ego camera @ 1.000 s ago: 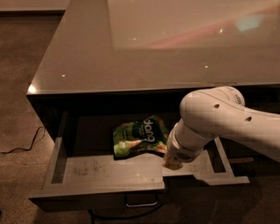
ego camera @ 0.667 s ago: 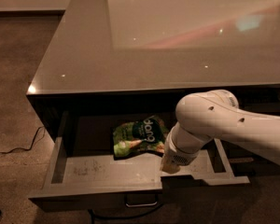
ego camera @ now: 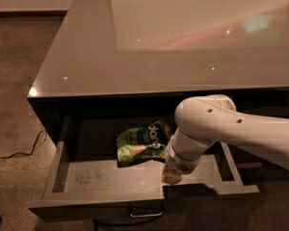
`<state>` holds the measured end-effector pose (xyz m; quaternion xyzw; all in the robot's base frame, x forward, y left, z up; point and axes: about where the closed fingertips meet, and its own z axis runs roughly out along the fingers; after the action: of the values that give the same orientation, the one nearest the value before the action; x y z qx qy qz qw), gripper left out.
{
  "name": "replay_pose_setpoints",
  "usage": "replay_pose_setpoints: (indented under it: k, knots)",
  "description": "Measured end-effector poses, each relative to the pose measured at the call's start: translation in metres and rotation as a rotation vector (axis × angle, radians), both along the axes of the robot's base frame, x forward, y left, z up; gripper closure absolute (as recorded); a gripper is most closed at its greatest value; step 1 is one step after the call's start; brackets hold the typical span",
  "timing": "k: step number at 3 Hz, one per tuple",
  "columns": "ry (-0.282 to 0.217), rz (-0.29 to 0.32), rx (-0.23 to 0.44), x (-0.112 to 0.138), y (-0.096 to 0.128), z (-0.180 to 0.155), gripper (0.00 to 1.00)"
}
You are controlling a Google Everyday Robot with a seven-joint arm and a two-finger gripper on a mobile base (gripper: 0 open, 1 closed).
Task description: Open top drawer
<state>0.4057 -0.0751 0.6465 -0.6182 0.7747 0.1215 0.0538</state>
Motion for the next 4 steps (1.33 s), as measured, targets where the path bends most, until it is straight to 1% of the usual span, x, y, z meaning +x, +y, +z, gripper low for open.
replay_pose_setpoints:
  k: [2, 3, 4]
  knots:
    - [0.105, 0.084, 0.031, -0.017, 0.000, -0.005, 1.00]
    - [0.142, 0.110, 0.047, -0.022, -0.001, -0.007, 1.00]
    - [0.184, 0.121, 0.082, -0.027, -0.003, -0.010, 1.00]
